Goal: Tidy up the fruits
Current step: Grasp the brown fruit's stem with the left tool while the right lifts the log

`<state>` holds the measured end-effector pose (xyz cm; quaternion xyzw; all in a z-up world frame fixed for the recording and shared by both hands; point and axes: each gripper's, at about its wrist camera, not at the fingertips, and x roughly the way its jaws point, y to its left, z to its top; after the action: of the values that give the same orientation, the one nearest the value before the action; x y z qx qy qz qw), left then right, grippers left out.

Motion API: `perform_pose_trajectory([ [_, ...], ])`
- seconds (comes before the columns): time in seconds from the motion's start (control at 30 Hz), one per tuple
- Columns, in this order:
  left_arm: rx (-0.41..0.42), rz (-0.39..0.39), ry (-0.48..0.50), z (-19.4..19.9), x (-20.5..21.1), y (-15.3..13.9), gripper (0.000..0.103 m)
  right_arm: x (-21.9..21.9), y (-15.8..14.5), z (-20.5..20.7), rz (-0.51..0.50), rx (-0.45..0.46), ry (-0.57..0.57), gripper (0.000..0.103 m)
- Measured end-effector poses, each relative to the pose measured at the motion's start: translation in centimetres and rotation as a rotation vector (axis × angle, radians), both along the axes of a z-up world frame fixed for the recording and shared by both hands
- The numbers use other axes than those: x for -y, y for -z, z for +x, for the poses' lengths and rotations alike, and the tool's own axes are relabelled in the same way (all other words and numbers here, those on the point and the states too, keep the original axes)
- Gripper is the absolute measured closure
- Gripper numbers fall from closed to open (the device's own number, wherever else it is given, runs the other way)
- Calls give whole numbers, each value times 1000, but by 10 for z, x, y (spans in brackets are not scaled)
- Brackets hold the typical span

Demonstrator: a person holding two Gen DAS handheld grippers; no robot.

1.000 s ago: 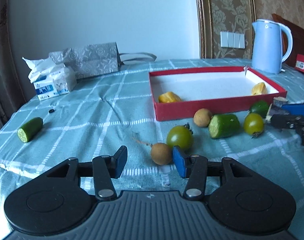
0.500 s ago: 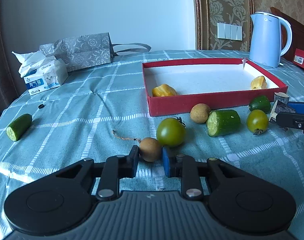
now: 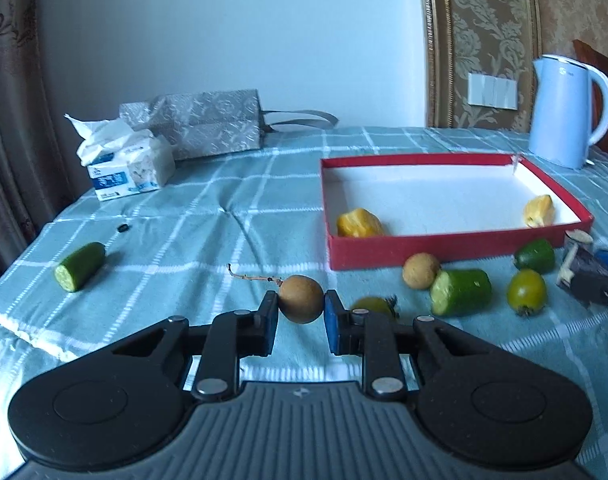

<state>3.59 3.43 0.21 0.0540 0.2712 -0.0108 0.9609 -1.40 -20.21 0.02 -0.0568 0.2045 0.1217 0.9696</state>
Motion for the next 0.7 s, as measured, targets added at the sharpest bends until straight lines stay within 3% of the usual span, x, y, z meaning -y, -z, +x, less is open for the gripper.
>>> perform_pose_trajectory([
  [0.4,45,0,-95,7,1,-3,80,-1,-1,-3,48,31,20,69],
  [0.7,50,-6,-104,15,1,6,80,-6,-2,4,74,45,21,69],
])
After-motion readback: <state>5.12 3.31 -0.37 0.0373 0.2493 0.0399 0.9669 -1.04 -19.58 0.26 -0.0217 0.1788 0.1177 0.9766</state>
